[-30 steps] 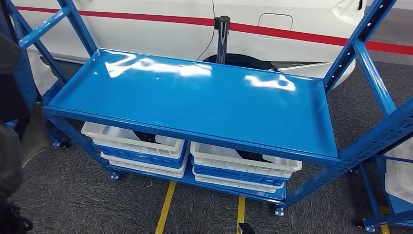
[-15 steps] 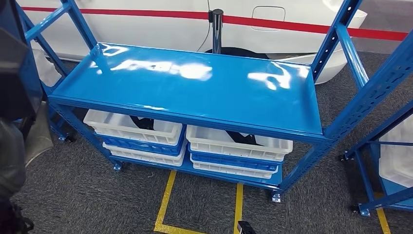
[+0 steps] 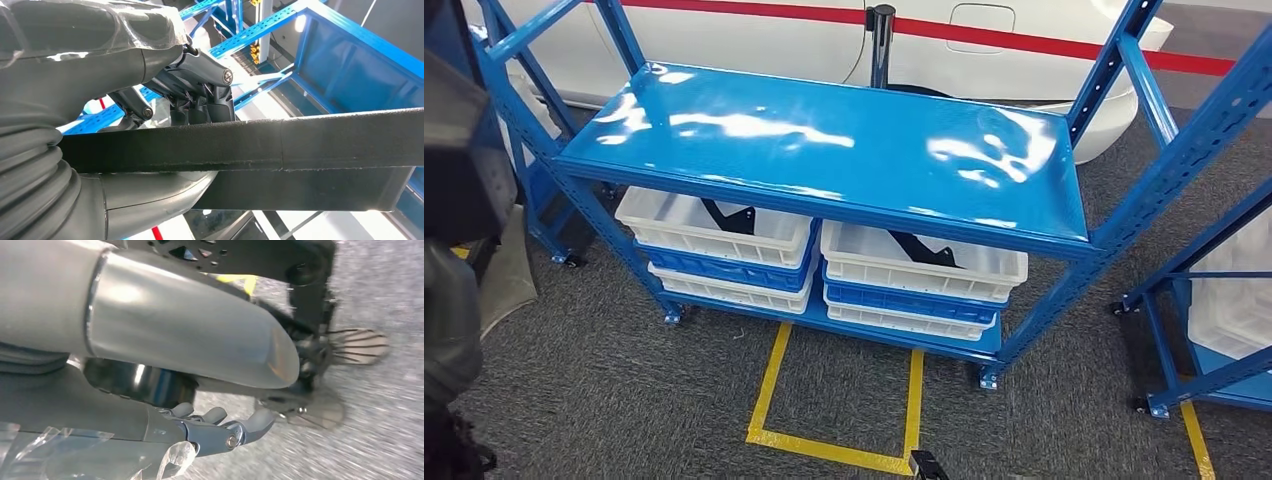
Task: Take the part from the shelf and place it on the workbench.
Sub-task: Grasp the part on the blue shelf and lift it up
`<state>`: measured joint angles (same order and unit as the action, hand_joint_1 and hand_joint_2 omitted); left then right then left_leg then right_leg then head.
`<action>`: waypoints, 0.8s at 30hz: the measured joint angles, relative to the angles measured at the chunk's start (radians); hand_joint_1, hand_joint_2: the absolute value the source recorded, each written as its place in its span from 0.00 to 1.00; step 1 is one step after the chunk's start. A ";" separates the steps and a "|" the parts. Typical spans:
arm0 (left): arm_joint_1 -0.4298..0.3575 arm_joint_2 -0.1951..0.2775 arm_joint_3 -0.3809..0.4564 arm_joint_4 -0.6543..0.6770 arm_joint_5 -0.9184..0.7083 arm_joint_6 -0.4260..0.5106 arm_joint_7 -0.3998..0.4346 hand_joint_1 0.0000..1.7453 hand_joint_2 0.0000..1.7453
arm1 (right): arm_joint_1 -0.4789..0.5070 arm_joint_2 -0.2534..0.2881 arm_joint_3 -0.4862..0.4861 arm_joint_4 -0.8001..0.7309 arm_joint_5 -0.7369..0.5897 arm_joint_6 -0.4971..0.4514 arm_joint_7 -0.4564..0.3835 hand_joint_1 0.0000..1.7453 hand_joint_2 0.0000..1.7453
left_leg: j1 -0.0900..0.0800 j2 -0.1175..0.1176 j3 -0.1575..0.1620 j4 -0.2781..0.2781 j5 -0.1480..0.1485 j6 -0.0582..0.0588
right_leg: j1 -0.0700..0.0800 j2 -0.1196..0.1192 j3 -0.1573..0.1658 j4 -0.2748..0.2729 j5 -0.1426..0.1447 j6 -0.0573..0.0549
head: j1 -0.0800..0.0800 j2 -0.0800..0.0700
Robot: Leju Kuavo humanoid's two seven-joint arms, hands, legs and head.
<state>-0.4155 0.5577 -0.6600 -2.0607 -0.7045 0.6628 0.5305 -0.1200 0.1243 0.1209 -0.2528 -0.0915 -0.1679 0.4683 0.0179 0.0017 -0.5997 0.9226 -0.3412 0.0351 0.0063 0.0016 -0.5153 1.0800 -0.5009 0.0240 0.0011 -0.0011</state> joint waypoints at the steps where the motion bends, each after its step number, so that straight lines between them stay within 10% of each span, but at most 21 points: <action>1: 0.000 0.000 0.000 0.000 -0.002 -0.001 0.000 1.00 1.00 | 0.000 -0.001 0.000 0.000 -0.001 0.000 0.005 0.00 0.00 | -0.001 0.000 -0.006 0.000 0.009 -0.004 | 0.003 0.000 0.058 -0.088 0.004 -0.007 | 0.000 0.000; 3: -0.001 0.000 0.000 0.000 -0.004 -0.001 0.000 1.00 1.00 | 0.000 -0.001 0.002 0.000 -0.002 0.000 0.014 0.00 0.00 | 0.001 0.002 -0.011 -0.005 0.029 -0.016 | 0.011 0.002 0.116 -0.185 -0.005 -0.014 | 0.000 0.000; 6: -0.002 0.000 -0.001 0.000 -0.005 -0.002 0.000 1.00 1.00 | -0.002 0.001 0.005 0.000 -0.002 0.000 0.016 0.00 0.00 | 0.003 0.004 -0.024 -0.005 0.032 -0.032 | 0.007 -0.003 0.097 -0.200 0.025 -0.025 | 0.000 0.000; 10: -0.001 0.000 -0.004 0.000 -0.005 -0.002 0.002 1.00 1.00 | -0.002 0.002 0.005 0.000 -0.002 0.000 0.018 0.00 0.00 | 0.007 0.002 -0.092 0.228 -0.159 -0.048 | 0.002 -0.013 0.038 -0.201 0.077 -0.038 | -0.004 0.000; 12: 0.000 0.000 -0.007 0.000 -0.005 -0.002 0.002 1.00 1.00 | 0.000 0.002 0.005 0.000 -0.002 0.000 0.020 0.00 0.00 | 0.009 0.002 -0.093 0.326 -0.167 -0.056 | 0.002 -0.015 0.005 -0.195 0.100 -0.037 | -0.004 0.000; 15: 0.000 0.000 -0.008 0.000 -0.006 -0.002 0.002 1.00 1.00 | -0.002 0.001 0.005 0.000 -0.002 0.000 0.020 0.00 0.00 | 0.015 0.002 0.031 0.206 -0.096 -0.066 | -0.001 -0.013 -0.046 -0.172 0.123 -0.025 | -0.004 0.000; 18: -0.001 -0.001 -0.008 0.000 -0.007 -0.002 0.002 1.00 1.00 | -0.002 0.000 0.006 0.000 -0.002 0.000 0.020 0.00 0.00 | 0.012 -0.003 0.154 0.013 -0.131 -0.053 | 0.005 -0.009 -0.076 -0.148 0.142 -0.010 | -0.004 0.000; 21: -0.001 -0.002 -0.010 0.000 -0.007 -0.002 0.003 1.00 1.00 | 0.002 -0.001 0.006 0.000 -0.002 0.000 0.015 0.00 0.00 | 0.008 -0.001 0.135 0.004 -0.118 -0.020 | 0.003 -0.007 -0.095 -0.138 0.145 0.004 | -0.002 0.000; 24: -0.001 -0.002 -0.011 0.000 -0.007 -0.002 0.003 1.00 1.00 | 0.004 -0.002 0.007 0.000 -0.003 0.000 -0.008 0.00 0.00 | 0.007 0.001 0.096 0.004 -0.082 0.004 | -0.002 -0.005 -0.140 -0.001 0.003 0.020 | 0.000 0.000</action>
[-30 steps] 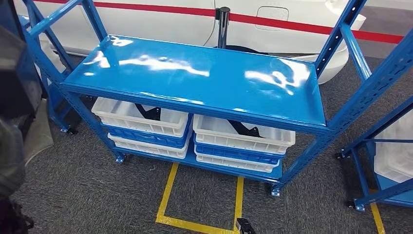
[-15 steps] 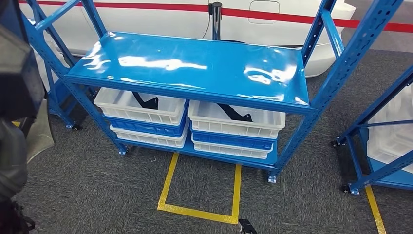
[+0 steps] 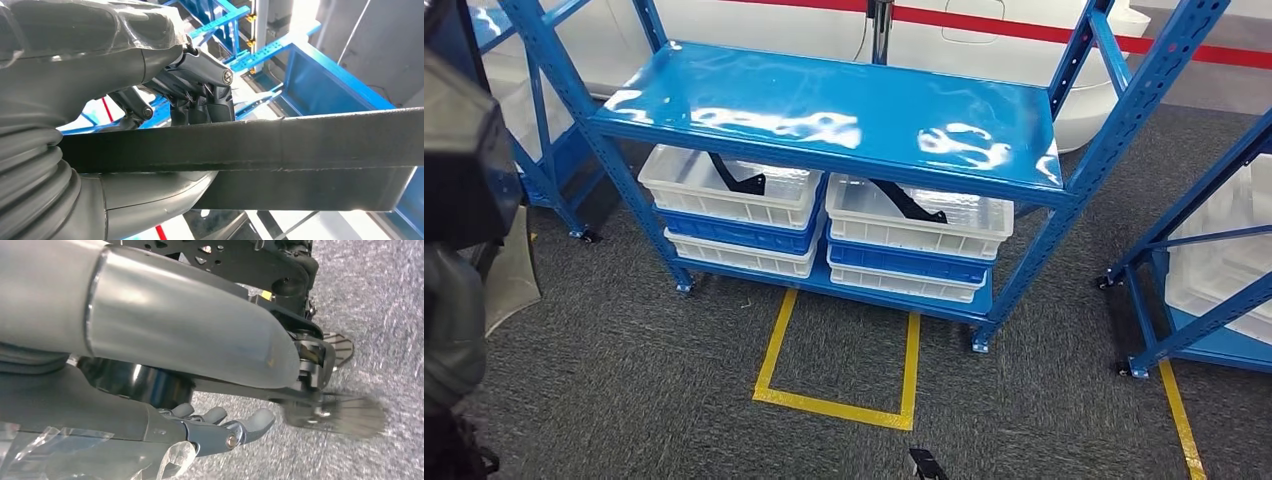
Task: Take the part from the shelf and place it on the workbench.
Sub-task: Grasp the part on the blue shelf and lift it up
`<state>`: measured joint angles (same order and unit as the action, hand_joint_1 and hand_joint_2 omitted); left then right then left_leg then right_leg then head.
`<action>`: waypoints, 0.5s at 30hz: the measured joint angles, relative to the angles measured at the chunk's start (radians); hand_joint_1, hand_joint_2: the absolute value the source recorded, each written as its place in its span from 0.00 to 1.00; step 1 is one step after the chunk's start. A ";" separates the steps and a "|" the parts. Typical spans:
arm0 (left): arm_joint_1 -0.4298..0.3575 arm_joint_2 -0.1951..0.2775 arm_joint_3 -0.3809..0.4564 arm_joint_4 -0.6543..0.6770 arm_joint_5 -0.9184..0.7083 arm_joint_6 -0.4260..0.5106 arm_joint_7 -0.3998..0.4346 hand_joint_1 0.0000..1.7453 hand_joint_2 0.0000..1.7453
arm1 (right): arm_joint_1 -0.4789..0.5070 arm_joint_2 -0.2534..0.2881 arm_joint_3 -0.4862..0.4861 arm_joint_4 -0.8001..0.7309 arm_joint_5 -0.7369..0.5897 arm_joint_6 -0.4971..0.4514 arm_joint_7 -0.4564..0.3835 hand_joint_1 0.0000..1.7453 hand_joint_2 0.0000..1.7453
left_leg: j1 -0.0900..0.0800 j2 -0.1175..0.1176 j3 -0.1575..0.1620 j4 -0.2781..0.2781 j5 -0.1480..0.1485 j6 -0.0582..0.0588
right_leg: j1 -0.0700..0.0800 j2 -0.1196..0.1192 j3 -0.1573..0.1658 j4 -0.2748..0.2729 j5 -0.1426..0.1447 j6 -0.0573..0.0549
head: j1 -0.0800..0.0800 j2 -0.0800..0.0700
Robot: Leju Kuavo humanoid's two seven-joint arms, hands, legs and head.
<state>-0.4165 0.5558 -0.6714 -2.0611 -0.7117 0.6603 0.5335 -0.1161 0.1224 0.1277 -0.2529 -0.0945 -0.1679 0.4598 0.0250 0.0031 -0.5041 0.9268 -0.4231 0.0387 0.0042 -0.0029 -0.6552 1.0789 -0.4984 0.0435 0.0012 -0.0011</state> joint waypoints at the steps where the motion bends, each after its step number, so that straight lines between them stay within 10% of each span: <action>1: 0.001 0.000 0.000 0.000 0.000 0.000 0.000 1.00 1.00 | 0.000 0.000 0.000 0.000 -0.001 0.000 -0.004 0.00 0.00 | -0.001 0.000 -0.015 0.000 0.012 0.003 | 0.000 0.000 -0.016 0.076 -0.050 0.003 | 0.000 0.000; 4: 0.004 0.000 -0.002 0.000 0.009 0.004 0.000 1.00 1.00 | 0.000 0.000 0.000 0.000 -0.004 0.000 -0.006 0.00 0.00 | -0.008 0.000 -0.056 0.002 0.045 0.004 | 0.001 0.001 0.000 0.181 -0.057 -0.003 | 0.001 0.000; 6: 0.005 0.000 -0.002 0.000 0.015 0.007 -0.001 1.00 1.00 | -0.001 0.000 0.000 0.000 -0.006 0.000 -0.003 0.00 0.00 | -0.013 -0.001 -0.077 0.002 0.065 0.004 | 0.009 0.003 0.093 0.076 -0.001 -0.023 | 0.001 0.000; 9: 0.005 -0.001 -0.002 0.000 0.020 0.010 -0.003 1.00 1.00 | -0.002 -0.004 0.001 0.000 -0.007 -0.001 0.011 0.00 0.00 | -0.016 0.000 -0.092 0.001 0.093 -0.004 | 0.028 0.004 0.248 -0.154 -0.001 -0.053 | 0.001 0.000; 12: 0.006 -0.001 -0.002 0.000 0.021 0.011 -0.004 1.00 1.00 | -0.004 -0.003 0.002 0.000 -0.009 -0.002 0.017 0.00 0.00 | -0.014 0.003 -0.104 -0.002 0.113 -0.019 | 0.029 0.001 0.252 -0.199 0.014 -0.057 | 0.001 0.000; 15: 0.007 -0.001 -0.001 0.000 0.033 0.015 -0.007 1.00 1.00 | -0.006 0.000 0.003 0.000 -0.011 -0.002 0.017 0.00 0.00 | -0.009 0.001 -0.149 0.115 -0.009 -0.031 | 0.018 -0.008 0.215 -0.206 0.057 -0.068 | -0.001 0.000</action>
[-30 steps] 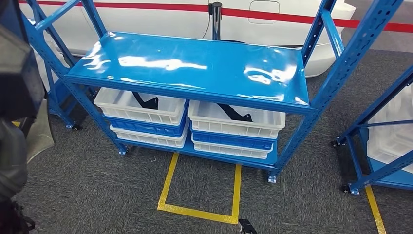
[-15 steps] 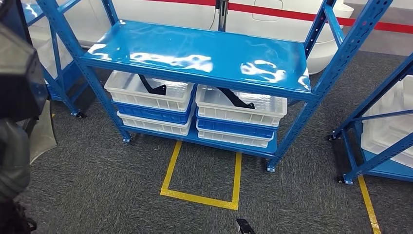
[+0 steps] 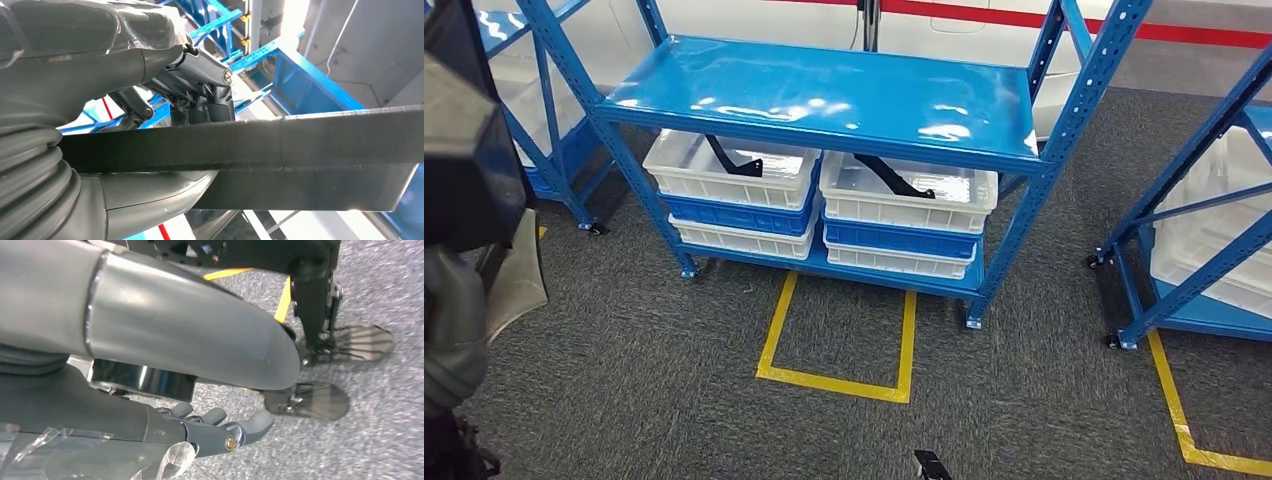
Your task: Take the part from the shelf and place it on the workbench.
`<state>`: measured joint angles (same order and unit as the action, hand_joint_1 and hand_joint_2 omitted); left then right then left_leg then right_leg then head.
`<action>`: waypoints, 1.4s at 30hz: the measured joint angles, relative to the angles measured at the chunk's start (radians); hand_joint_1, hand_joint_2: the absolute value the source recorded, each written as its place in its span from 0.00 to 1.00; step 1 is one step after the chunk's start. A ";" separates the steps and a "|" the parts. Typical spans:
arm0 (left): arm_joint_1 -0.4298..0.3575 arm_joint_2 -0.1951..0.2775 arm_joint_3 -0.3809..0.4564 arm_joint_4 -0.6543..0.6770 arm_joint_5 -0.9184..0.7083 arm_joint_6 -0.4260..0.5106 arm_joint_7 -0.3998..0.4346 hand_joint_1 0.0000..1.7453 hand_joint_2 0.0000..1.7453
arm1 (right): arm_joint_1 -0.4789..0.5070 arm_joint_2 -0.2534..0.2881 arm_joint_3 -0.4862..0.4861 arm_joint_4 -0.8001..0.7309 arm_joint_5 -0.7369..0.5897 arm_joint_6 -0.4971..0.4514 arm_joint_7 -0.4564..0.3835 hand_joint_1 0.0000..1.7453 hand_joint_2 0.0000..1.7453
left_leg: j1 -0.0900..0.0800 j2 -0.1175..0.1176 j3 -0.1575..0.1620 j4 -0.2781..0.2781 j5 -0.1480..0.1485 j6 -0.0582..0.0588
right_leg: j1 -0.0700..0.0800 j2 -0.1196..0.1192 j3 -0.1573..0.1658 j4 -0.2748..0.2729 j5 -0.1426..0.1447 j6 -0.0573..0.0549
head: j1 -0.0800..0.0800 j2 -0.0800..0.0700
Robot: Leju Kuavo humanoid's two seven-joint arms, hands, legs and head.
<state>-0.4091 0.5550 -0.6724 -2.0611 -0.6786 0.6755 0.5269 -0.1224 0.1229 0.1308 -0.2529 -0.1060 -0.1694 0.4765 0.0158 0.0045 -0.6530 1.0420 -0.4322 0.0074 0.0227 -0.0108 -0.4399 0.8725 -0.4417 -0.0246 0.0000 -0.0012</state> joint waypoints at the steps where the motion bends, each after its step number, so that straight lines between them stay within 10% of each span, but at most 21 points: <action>1: 0.000 0.000 0.000 0.000 0.017 0.003 -0.006 1.00 1.00 | 0.000 0.000 0.000 0.000 -0.003 0.000 0.001 0.00 0.00 | 0.003 0.000 -0.020 0.076 -0.051 -0.005 | -0.001 -0.001 -0.017 0.000 0.012 -0.002 | -0.001 0.000; 4: 0.010 -0.001 0.000 0.000 0.099 0.013 -0.038 1.00 1.00 | 0.002 0.001 0.003 0.000 -0.016 0.005 0.003 0.00 0.00 | 0.015 0.000 -0.035 0.228 -0.052 -0.026 | -0.006 -0.002 -0.067 0.005 0.046 0.007 | -0.001 0.000; 6: 0.015 -0.003 0.000 0.001 0.130 0.016 -0.050 1.00 1.00 | 0.002 0.002 0.004 0.000 -0.028 0.022 0.003 0.00 0.00 | 0.026 0.011 0.030 0.169 0.017 -0.045 | -0.014 -0.009 -0.100 0.018 0.062 0.019 | -0.001 0.000; 8: 0.018 -0.009 0.003 0.001 0.122 0.017 -0.053 1.00 1.00 | 0.002 -0.001 0.004 0.000 -0.040 0.041 -0.003 0.00 0.00 | 0.030 0.041 0.136 0.016 0.010 -0.062 | -0.016 -0.017 -0.128 0.043 0.068 0.032 | -0.002 0.000; 10: 0.021 -0.019 0.009 0.002 0.102 0.019 -0.055 1.00 1.00 | 0.002 -0.004 0.005 0.000 -0.048 0.051 -0.008 0.00 0.00 | 0.029 0.053 0.188 -0.086 -0.037 -0.047 | -0.013 -0.026 -0.148 0.066 0.072 0.045 | -0.004 0.000; 13: 0.033 -0.039 0.019 0.006 0.082 0.021 -0.058 1.00 1.00 | 0.005 -0.005 0.012 0.000 -0.052 0.052 -0.014 0.00 0.00 | 0.027 0.025 0.172 -0.094 -0.039 -0.007 | -0.016 -0.033 -0.171 0.100 0.057 0.059 | -0.001 0.000; 18: 0.058 -0.055 0.024 0.014 0.074 0.021 -0.054 1.00 1.00 | 0.015 -0.006 0.021 0.000 -0.060 0.052 -0.087 0.00 0.00 | 0.015 -0.017 0.131 -0.092 -0.003 0.009 | -0.018 -0.001 -0.268 0.379 -0.107 0.066 | 0.001 0.000; 20: 0.069 -0.058 0.026 0.017 0.075 0.021 -0.051 1.00 1.00 | 0.020 -0.006 0.022 0.000 -0.063 0.053 -0.111 0.00 0.00 | 0.006 -0.036 0.121 -0.092 0.007 0.009 | -0.011 0.005 -0.232 0.352 -0.088 0.051 | 0.001 0.000; 24: 0.078 -0.063 0.033 0.020 0.083 0.022 -0.055 1.00 1.00 | 0.027 -0.014 0.025 0.000 -0.068 0.053 -0.106 0.00 0.00 | 0.005 -0.070 0.114 -0.102 0.026 0.008 | 0.018 0.069 -0.069 0.080 0.002 -0.009 | -0.002 0.000; 28: 0.098 -0.068 0.045 0.025 0.093 0.023 -0.073 1.00 1.00 | 0.028 -0.016 0.036 0.001 -0.075 0.052 -0.096 0.00 0.00 | 0.013 -0.084 0.100 -0.106 0.036 -0.002 | 0.018 0.044 -0.044 0.014 0.028 -0.026 | 0.002 0.000; 34: 0.103 -0.070 0.057 0.029 0.112 0.024 -0.088 1.00 1.00 | 0.034 -0.019 0.047 0.001 -0.088 0.044 -0.091 0.00 0.00 | 0.026 -0.019 -0.024 0.167 -0.088 -0.045 | -0.006 -0.036 -0.038 -0.016 0.045 -0.007 | -0.003 0.000; 38: 0.092 -0.071 0.055 0.033 0.114 0.024 -0.087 1.00 1.00 | 0.033 -0.025 0.050 0.001 -0.092 0.038 -0.091 0.00 0.00 | 0.045 0.046 0.098 -0.054 0.008 -0.083 | -0.024 -0.079 -0.055 0.029 0.023 0.036 | -0.005 0.000; 42: 0.082 -0.072 0.052 0.034 0.107 0.024 -0.072 1.00 1.00 | 0.028 -0.033 0.061 0.001 -0.091 0.036 -0.085 0.00 0.00 | 0.038 0.038 0.101 -0.083 0.021 -0.031 | -0.023 -0.107 -0.066 0.059 0.003 0.058 | -0.001 0.000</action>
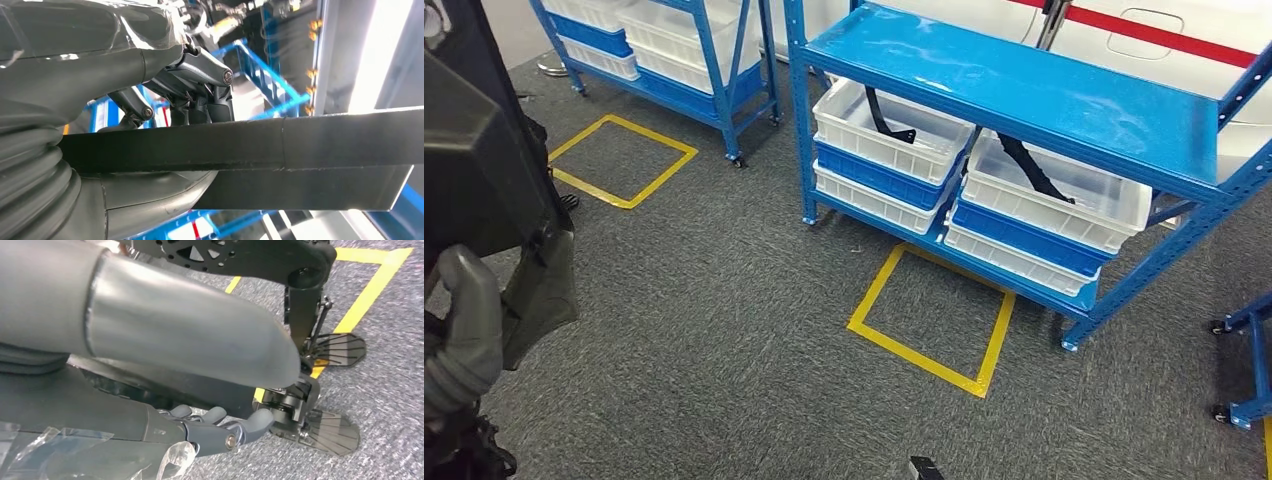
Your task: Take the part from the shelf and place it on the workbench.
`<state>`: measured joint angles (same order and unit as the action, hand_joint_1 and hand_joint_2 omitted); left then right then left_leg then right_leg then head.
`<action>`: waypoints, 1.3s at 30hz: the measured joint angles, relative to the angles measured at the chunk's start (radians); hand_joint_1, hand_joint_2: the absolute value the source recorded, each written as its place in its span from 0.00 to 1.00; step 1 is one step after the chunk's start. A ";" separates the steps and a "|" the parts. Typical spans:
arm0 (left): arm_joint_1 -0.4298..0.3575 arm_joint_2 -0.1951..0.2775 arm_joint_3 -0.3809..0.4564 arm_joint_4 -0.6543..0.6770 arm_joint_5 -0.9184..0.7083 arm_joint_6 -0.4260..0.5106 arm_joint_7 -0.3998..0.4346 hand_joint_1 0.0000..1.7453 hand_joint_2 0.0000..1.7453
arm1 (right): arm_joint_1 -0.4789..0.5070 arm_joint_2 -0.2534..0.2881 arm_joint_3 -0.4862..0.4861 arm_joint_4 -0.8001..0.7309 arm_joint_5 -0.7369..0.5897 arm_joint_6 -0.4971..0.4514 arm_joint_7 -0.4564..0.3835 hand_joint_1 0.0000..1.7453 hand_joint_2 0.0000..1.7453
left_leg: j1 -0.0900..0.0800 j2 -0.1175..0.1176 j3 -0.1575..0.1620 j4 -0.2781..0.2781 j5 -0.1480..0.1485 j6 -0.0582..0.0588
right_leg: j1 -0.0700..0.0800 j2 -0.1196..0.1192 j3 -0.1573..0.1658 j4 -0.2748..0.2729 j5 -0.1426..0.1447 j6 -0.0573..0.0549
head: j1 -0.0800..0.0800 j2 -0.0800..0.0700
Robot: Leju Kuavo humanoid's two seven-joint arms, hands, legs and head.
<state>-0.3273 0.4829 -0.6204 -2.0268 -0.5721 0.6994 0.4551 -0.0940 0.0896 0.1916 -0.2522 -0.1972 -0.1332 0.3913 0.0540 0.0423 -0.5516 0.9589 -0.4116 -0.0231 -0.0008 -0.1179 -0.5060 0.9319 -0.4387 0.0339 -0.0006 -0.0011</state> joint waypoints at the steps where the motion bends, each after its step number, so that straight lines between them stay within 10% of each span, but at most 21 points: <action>1: 0.000 0.000 0.000 0.000 -0.002 0.000 0.005 1.00 1.00 | 0.000 -0.001 0.003 0.000 0.000 0.001 0.001 0.00 0.00 | -0.002 -0.011 -0.005 0.001 0.004 0.009 | -0.004 0.010 -0.003 0.010 -0.011 0.002 | 0.001 0.000; 4: -0.001 0.000 0.001 0.000 -0.009 0.000 0.013 1.00 1.00 | 0.001 -0.003 0.013 0.000 -0.002 0.002 -0.005 0.00 0.00 | -0.006 -0.045 -0.022 -0.001 0.019 0.031 | -0.009 0.086 -0.058 0.152 -0.115 0.007 | 0.002 0.000; 7: 0.000 0.000 -0.001 0.000 -0.012 0.000 0.017 1.00 1.00 | 0.001 -0.005 0.024 0.000 -0.002 -0.001 -0.031 0.00 0.00 | -0.020 -0.083 -0.036 -0.001 0.029 0.038 | -0.004 0.108 -0.121 0.316 -0.185 -0.006 | 0.002 0.000; 13: -0.012 0.000 -0.006 0.001 0.000 0.000 0.015 1.00 1.00 | 0.002 -0.022 0.047 0.000 -0.009 -0.011 -0.020 0.00 0.00 | -0.024 -0.162 -0.045 -0.010 0.053 0.029 | 0.035 0.198 0.037 0.006 -0.038 -0.079 | 0.001 0.000; 16: -0.015 0.000 -0.009 0.002 0.000 0.000 0.010 1.00 1.00 | -0.004 -0.028 0.057 0.000 -0.016 -0.016 -0.013 0.00 0.00 | -0.018 -0.184 -0.055 -0.023 0.071 0.015 | 0.039 0.166 0.044 -0.028 -0.015 -0.088 | 0.004 0.000; 20: -0.027 0.000 -0.009 0.004 -0.001 0.000 0.004 1.00 1.00 | 0.000 -0.032 0.064 0.000 -0.029 -0.018 -0.005 0.00 0.00 | -0.025 -0.076 -0.140 0.154 -0.037 0.002 | 0.021 0.100 0.055 -0.071 0.013 -0.079 | 0.001 0.000; 22: -0.028 0.000 -0.012 0.005 0.001 0.000 0.004 1.00 1.00 | 0.003 -0.034 0.071 0.000 -0.037 -0.019 -0.005 0.00 0.00 | -0.017 -0.057 -0.182 0.265 -0.081 -0.014 | 0.019 0.069 0.049 -0.070 0.013 -0.074 | 0.000 0.000; 26: -0.037 0.000 -0.019 0.009 0.001 0.000 0.005 1.00 1.00 | 0.003 -0.039 0.085 0.000 -0.045 -0.022 -0.005 0.00 0.00 | -0.004 0.006 -0.056 0.080 -0.006 -0.047 | 0.012 0.016 0.038 -0.041 -0.004 -0.040 | -0.002 0.000; 28: -0.042 0.000 -0.022 0.010 0.004 0.000 0.006 1.00 1.00 | 0.002 -0.047 0.088 0.000 -0.050 -0.025 -0.002 0.00 0.00 | -0.003 0.040 -0.012 0.002 0.014 -0.033 | 0.016 -0.003 0.031 -0.013 -0.022 -0.021 | 0.002 0.000; 31: -0.047 0.000 -0.024 0.012 0.008 0.000 0.007 1.00 1.00 | -0.002 -0.051 0.096 -0.001 -0.057 -0.029 0.005 0.00 0.00 | -0.009 0.007 -0.025 0.004 0.017 0.006 | 0.011 -0.018 0.027 0.002 -0.034 -0.012 | 0.008 0.000; 35: -0.062 0.000 -0.027 0.012 0.009 0.000 0.006 1.00 1.00 | -0.001 -0.052 0.107 -0.001 -0.065 -0.031 0.006 0.00 0.00 | -0.011 -0.046 -0.038 0.002 0.029 0.028 | -0.005 0.099 -0.046 0.183 -0.153 -0.003 | 0.009 0.000; 37: -0.064 0.000 -0.029 0.012 0.010 0.000 0.005 1.00 1.00 | 0.000 -0.052 0.110 -0.001 -0.067 -0.033 -0.006 0.00 0.00 | -0.014 -0.075 -0.043 0.002 0.032 0.032 | -0.005 0.111 -0.103 0.308 -0.197 -0.005 | 0.009 0.000; 39: -0.064 0.000 -0.029 0.012 0.008 0.000 0.003 1.00 1.00 | -0.001 -0.052 0.113 -0.001 -0.072 -0.034 -0.011 0.00 0.00 | -0.015 -0.107 -0.044 0.002 0.034 0.034 | -0.005 0.117 -0.098 0.290 -0.163 -0.012 | 0.009 0.000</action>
<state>-0.3909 0.4826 -0.6494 -2.0150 -0.5641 0.6992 0.4579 -0.0945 0.0374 0.3041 -0.2532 -0.2692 -0.1674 0.3798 0.0385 -0.0647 -0.5954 0.9606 -0.3777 0.0105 -0.0054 -0.0007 -0.6042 1.2218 -0.6020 0.0221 0.0088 -0.0011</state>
